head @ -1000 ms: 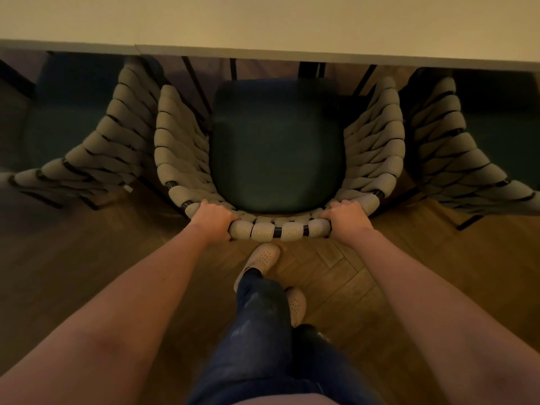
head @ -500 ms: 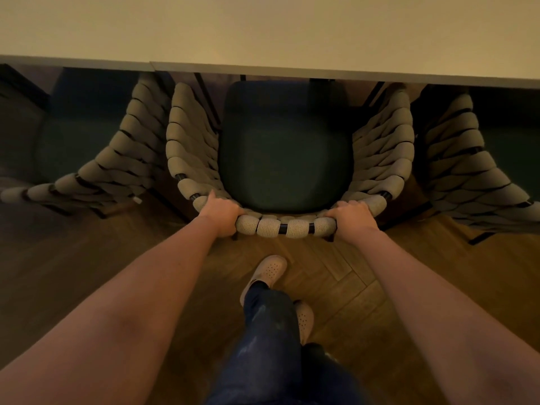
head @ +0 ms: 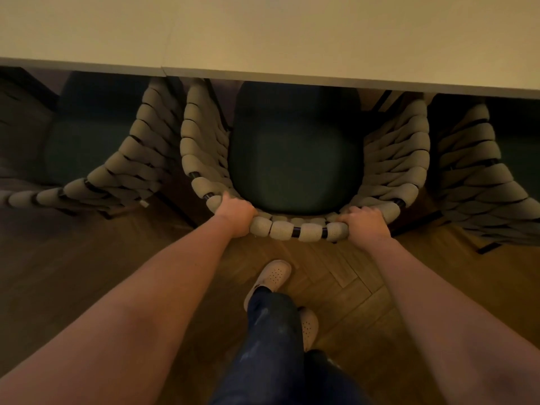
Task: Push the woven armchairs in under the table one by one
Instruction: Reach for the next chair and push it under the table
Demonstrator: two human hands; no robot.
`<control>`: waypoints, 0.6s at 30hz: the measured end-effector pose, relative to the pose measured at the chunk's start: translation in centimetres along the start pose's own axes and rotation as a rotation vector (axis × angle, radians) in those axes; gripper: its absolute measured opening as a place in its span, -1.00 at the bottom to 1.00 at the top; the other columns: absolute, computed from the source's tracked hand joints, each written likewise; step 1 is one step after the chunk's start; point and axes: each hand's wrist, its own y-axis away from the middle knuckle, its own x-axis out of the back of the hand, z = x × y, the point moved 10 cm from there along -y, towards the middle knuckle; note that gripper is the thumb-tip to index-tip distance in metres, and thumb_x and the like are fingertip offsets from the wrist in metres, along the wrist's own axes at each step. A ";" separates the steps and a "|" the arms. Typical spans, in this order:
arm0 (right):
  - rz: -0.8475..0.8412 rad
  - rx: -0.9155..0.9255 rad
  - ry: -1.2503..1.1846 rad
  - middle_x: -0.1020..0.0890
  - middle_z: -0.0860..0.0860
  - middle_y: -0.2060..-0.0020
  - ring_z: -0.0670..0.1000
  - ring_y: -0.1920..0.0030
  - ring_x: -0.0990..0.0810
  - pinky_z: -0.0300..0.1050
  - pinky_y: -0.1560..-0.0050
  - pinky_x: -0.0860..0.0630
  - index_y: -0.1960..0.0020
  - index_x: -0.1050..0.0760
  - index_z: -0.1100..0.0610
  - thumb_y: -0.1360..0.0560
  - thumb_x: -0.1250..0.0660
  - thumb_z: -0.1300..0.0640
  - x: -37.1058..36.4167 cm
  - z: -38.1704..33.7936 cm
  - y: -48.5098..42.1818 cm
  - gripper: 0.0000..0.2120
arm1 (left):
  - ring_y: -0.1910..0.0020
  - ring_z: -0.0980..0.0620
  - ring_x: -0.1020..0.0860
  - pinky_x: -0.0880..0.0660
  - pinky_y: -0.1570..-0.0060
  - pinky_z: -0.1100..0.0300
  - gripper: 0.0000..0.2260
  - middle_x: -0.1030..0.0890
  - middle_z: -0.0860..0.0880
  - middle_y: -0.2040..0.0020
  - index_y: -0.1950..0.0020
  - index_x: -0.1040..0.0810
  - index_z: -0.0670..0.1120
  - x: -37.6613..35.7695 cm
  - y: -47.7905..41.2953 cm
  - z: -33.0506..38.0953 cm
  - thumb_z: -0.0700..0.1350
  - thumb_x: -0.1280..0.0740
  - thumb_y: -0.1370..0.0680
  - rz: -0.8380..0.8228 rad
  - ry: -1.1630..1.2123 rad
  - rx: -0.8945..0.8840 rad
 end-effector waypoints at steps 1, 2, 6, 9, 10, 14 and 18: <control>0.001 0.001 0.001 -0.53 -0.03 -0.12 0.05 -0.16 -0.49 0.07 -0.26 -0.38 -0.33 -0.44 -0.19 -0.52 -0.36 0.00 -0.1 0.3 -0.1 -0.61 | -0.12 -0.02 -0.53 -0.19 -0.40 -0.19 -0.80 -0.59 0.01 -0.06 -0.18 -0.54 0.04 0.2 -0.1 0.4 -0.06 -0.26 -0.58 0.005 -0.004 -0.006; 0.009 0.001 0.000 -0.54 -0.03 -0.11 0.05 -0.15 -0.49 0.07 -0.26 -0.39 -0.32 -0.44 -0.20 -0.51 -0.37 -0.02 -0.1 0.6 -0.3 -0.60 | -0.13 -0.02 -0.53 -0.19 -0.39 -0.18 -0.80 -0.58 0.01 -0.07 -0.18 -0.54 0.04 0.5 -0.4 0.5 -0.05 -0.27 -0.57 0.007 -0.001 -0.010; 0.013 0.012 0.013 -0.54 -0.04 -0.10 0.05 -0.14 -0.49 0.07 -0.23 -0.40 -0.33 -0.44 -0.21 -0.49 -0.38 -0.03 0.0 0.7 -0.6 -0.59 | -0.14 -0.03 -0.52 -0.22 -0.36 -0.16 -0.77 -0.57 0.01 -0.09 -0.21 -0.54 0.06 0.6 -0.5 0.4 -0.02 -0.30 -0.56 -0.006 0.001 -0.020; 0.021 0.017 0.027 -0.54 -0.03 -0.10 0.05 -0.15 -0.49 0.06 -0.23 -0.41 -0.33 -0.44 -0.21 -0.49 -0.38 -0.04 0.0 0.7 -0.6 -0.58 | -0.14 -0.03 -0.52 -0.24 -0.35 -0.16 -0.75 -0.57 0.02 -0.10 -0.23 -0.53 0.07 0.7 -0.6 0.5 0.00 -0.30 -0.56 0.009 -0.021 -0.023; 0.015 0.014 0.025 -0.54 -0.03 -0.10 0.06 -0.14 -0.49 0.06 -0.23 -0.41 -0.34 -0.43 -0.20 -0.50 -0.38 -0.03 0.0 0.7 -0.6 -0.58 | -0.14 -0.03 -0.52 -0.24 -0.35 -0.16 -0.75 -0.57 0.02 -0.10 -0.23 -0.53 0.07 0.6 -0.5 0.5 0.00 -0.29 -0.56 0.003 -0.029 -0.020; 0.030 0.016 0.025 -0.53 -0.03 -0.09 0.05 -0.13 -0.48 0.05 -0.22 -0.40 -0.33 -0.44 -0.19 -0.51 -0.37 -0.02 0.0 0.7 -0.5 -0.59 | -0.14 -0.03 -0.52 -0.24 -0.35 -0.17 -0.75 -0.57 0.02 -0.11 -0.24 -0.52 0.08 0.7 -0.4 0.7 0.00 -0.28 -0.56 0.020 -0.068 -0.016; 0.030 0.006 0.024 -0.54 -0.01 -0.11 0.07 -0.15 -0.48 0.06 -0.23 -0.39 -0.35 -0.43 -0.18 -0.52 -0.35 0.01 0.1 0.7 -0.5 -0.59 | -0.16 -0.03 -0.52 -0.22 -0.38 -0.18 -0.73 -0.56 0.01 -0.13 -0.26 -0.51 0.07 0.7 -0.3 0.7 -0.02 -0.27 -0.57 0.033 -0.079 0.000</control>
